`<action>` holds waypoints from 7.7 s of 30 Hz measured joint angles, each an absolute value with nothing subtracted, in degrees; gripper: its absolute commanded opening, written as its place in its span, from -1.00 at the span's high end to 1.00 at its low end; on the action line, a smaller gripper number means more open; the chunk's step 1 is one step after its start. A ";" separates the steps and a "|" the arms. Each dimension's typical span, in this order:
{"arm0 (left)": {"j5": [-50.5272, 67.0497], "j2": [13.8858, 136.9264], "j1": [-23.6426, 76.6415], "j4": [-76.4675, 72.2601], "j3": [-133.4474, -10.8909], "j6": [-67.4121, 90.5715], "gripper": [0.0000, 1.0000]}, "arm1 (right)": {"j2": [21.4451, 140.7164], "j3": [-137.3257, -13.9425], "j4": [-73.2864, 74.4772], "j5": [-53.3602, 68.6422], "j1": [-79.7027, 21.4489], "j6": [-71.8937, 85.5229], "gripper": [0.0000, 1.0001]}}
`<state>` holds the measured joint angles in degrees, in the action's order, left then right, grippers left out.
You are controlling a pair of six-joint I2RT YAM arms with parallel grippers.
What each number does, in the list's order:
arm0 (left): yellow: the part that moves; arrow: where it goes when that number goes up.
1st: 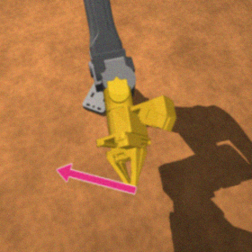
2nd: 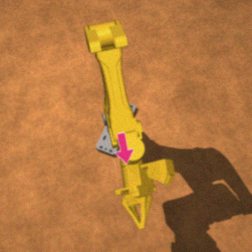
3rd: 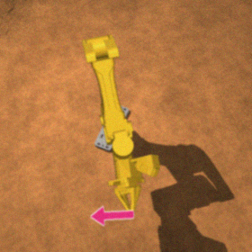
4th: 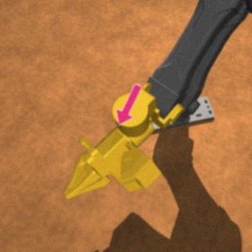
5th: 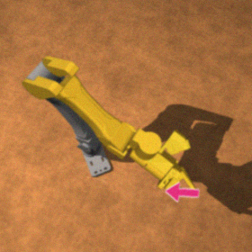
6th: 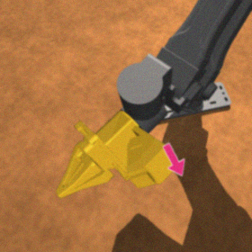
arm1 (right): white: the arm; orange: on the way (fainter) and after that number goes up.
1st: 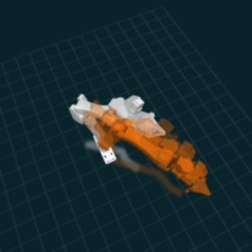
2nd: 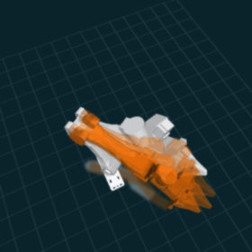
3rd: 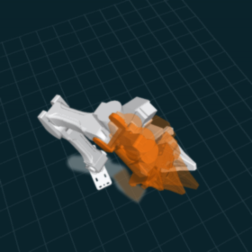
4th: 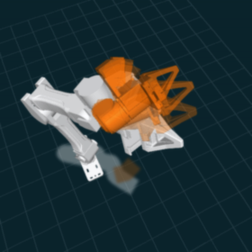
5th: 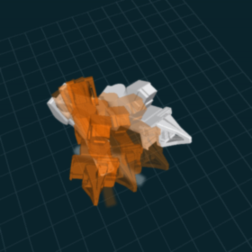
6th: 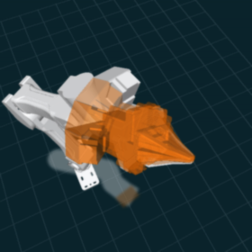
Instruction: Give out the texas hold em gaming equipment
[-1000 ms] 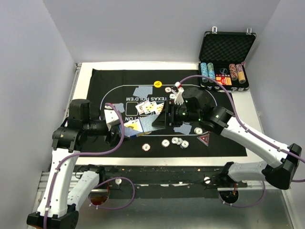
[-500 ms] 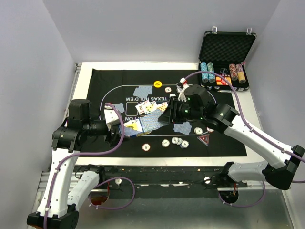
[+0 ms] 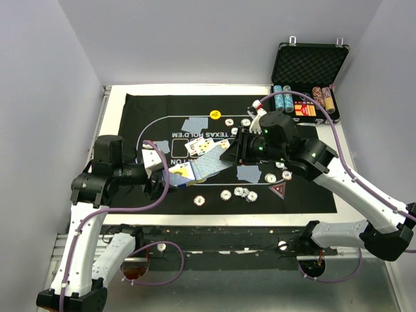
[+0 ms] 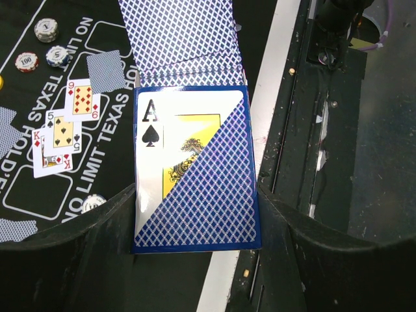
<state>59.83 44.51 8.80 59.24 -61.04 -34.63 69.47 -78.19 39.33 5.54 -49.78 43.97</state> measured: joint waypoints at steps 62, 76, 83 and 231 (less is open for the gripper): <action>59.96 43.92 8.80 59.24 -61.04 -34.44 0.61 | 69.36 -76.69 41.82 2.70 -49.78 40.91 -0.04; 60.88 41.78 8.56 57.21 -57.19 -33.23 0.63 | 69.43 -74.83 40.80 1.43 -49.78 41.76 -0.13; 61.12 40.58 8.29 57.74 -56.64 -33.45 0.62 | 69.76 -69.23 42.02 -10.70 -49.12 42.17 -0.37; 60.31 41.25 8.21 59.20 -57.65 -34.22 0.61 | 68.77 -73.10 38.39 -5.67 -57.60 52.31 0.94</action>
<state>60.31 41.25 8.21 59.20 -57.65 -34.22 68.77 -73.10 38.39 -5.67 -57.60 52.31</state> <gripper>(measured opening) 0.712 0.109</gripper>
